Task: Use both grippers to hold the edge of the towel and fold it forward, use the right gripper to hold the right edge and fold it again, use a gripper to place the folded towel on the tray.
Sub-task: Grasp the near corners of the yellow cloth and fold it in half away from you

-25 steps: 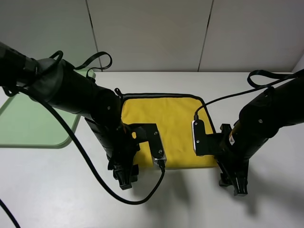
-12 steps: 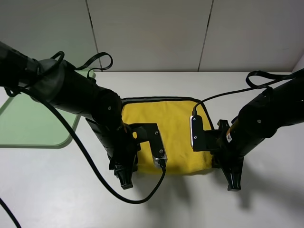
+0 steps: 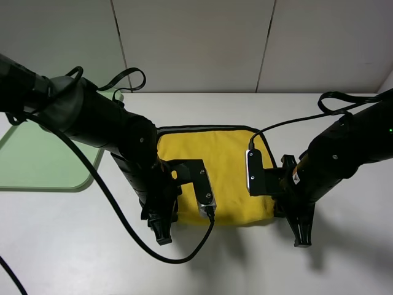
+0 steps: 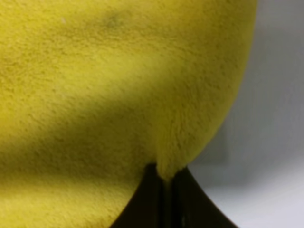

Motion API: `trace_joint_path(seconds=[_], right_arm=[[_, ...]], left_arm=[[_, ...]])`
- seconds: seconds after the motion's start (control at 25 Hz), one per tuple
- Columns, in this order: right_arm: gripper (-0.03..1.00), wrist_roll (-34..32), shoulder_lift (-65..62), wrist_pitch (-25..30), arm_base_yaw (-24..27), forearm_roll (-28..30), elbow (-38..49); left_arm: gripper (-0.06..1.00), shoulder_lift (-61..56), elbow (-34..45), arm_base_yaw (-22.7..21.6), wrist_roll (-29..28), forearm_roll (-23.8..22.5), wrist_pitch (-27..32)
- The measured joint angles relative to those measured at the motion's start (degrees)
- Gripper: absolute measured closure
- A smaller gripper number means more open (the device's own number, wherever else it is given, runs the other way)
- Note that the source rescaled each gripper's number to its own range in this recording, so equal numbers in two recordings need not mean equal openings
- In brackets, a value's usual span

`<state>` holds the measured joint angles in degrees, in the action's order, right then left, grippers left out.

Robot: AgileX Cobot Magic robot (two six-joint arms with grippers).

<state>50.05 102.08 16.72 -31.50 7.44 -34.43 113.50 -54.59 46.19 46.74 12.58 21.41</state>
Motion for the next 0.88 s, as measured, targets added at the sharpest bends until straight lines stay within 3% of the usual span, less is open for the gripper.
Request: trace_joint_path(seconds=[0.2, 0.4, 0.68, 0.88], right_arm=[[0.97, -2.5, -0.2, 0.9, 0.0, -1.0, 0.0], [0.97, -6.5, -2.1, 6.4, 0.0, -4.5, 0.4], [0.97, -7.3, -9.8, 11.0, 0.0, -6.7, 0.6], [0.97, -7.3, -17.3, 14.8, 0.0, -8.1, 0.6]], left_arm=[[0.94, -0.1, 0.0, 0.0, 0.0, 0.0, 0.1], [0.94, -1.3, 0.1, 0.0, 0.0, 0.0, 1.5], [0.94, -6.0, 0.1, 0.0, 0.0, -0.1, 2.8], [0.94, -10.1, 0.1, 0.0, 0.0, -2.5, 6.3]])
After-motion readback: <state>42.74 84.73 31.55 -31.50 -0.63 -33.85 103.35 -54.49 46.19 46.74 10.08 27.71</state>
